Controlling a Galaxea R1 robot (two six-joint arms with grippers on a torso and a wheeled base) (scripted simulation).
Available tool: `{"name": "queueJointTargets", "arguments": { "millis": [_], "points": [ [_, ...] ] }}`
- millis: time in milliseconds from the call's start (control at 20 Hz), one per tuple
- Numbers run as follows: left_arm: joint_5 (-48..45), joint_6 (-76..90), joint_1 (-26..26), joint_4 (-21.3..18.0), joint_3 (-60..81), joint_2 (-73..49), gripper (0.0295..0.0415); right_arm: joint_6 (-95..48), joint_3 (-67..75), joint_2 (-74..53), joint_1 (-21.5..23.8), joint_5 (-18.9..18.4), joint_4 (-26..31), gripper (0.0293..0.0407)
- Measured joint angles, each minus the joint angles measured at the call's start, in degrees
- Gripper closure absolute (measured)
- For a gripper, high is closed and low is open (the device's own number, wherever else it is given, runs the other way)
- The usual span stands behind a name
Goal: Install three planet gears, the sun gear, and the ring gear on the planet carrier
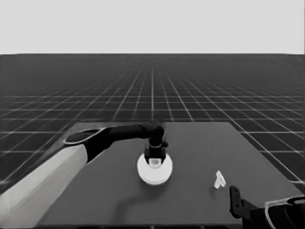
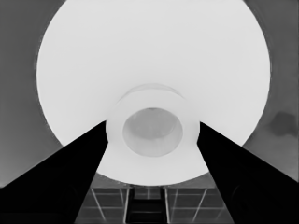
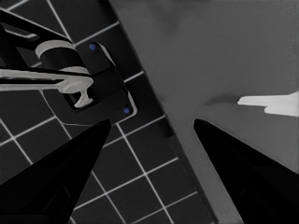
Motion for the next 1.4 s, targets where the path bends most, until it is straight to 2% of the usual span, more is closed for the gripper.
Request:
{"name": "queueJointTargets", "arguments": {
  "millis": [1400],
  "points": [
    [0.0, 11.3, 0.7, 0.1, -0.2, 0.0, 0.0362, 0.0, 0.0, 0.0, 0.0, 0.0, 0.0, 0.0315]
  ]
}}
